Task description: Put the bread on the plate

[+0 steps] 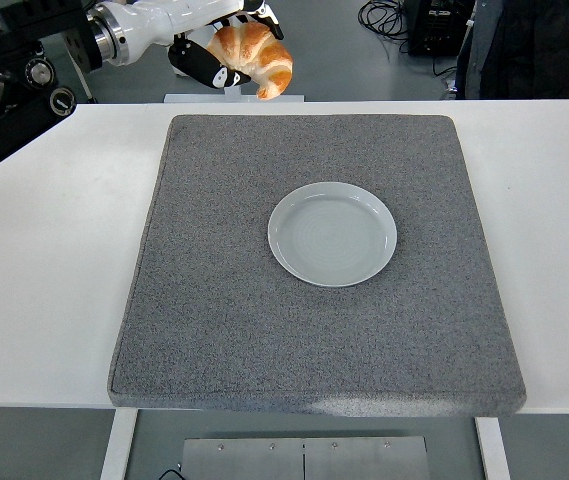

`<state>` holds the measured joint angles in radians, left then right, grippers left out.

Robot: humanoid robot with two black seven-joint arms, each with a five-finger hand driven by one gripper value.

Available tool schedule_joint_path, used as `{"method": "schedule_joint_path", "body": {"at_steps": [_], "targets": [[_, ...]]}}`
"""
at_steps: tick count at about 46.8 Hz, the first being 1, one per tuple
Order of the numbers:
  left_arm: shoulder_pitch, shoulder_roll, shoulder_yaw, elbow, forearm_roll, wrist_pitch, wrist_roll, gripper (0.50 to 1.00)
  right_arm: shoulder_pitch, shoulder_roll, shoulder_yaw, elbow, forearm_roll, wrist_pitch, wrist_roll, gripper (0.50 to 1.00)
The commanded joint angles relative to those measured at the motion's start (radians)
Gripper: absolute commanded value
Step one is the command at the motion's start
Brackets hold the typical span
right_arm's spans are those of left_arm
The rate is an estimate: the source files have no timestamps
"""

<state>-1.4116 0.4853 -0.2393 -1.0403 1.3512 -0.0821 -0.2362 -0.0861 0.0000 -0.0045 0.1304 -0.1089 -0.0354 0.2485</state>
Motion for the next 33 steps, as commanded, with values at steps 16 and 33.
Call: {"method": "schedule_joint_path", "body": {"at_steps": [16,33], "targets": [[-0.122,-0.214,0.097,0.112,0.0,-0.013,-0.017,0.5,0.0,0.0,0.0,0.0,0.0,0.0,0.0,1.0],[-0.141,-0.401,0.144,0.186,-0.007,-0.018,-0.023,0.5,0.0,0.0,0.0,0.0,0.0,0.0,0.0,1.0]]}}
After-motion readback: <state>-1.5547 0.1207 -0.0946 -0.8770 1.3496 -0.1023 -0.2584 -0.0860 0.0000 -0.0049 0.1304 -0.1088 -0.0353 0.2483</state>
